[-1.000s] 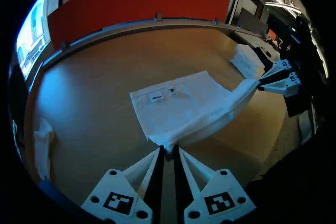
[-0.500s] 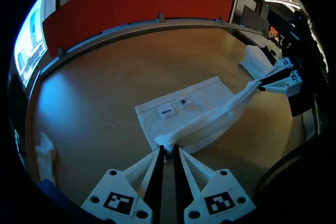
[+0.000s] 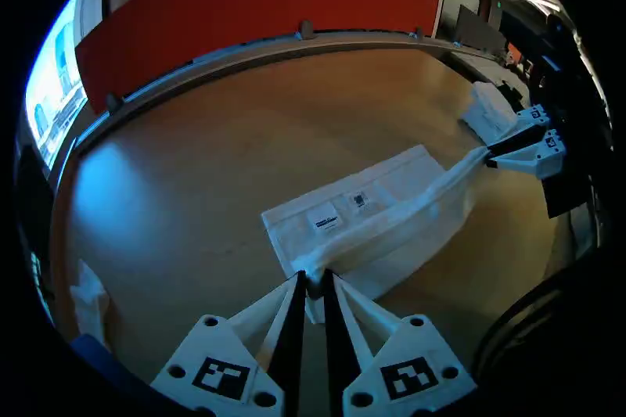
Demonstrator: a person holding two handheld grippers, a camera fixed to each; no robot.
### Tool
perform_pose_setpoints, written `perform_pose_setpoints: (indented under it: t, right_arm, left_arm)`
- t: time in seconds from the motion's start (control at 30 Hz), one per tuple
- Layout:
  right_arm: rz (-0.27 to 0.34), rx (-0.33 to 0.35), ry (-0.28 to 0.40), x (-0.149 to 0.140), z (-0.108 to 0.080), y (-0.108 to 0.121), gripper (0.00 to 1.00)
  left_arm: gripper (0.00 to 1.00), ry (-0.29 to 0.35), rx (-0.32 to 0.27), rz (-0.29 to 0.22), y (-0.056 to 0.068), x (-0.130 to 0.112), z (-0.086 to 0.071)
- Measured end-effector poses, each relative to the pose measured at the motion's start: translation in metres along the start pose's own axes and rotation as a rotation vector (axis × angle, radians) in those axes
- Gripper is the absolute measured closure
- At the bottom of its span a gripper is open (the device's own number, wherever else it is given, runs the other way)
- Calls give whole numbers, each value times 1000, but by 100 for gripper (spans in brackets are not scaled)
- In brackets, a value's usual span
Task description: Fold towel
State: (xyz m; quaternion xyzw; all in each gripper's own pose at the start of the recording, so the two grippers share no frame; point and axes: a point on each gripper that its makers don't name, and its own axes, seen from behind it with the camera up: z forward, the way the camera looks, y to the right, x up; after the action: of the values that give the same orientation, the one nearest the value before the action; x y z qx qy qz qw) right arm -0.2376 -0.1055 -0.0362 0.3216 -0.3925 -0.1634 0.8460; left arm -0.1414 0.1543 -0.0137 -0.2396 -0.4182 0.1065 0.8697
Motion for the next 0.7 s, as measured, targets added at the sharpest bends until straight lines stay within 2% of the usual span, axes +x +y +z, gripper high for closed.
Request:
perform_pose_setpoints:
  t: [0.2, 0.53, 0.7]
  right_arm:
    - [1, -3, -2, 0, 5, 1, 86]
    - [-2, -3, -17, -1, 14, 5, 86]
    - [4, -3, -26, -4, 23, 6, 85]
  left_arm:
    - [85, -1, 14, 24, -4, 1, 4]
    - [85, -13, 19, 21, -8, -1, 16]
    - [85, -23, 30, 25, -12, -4, 28]
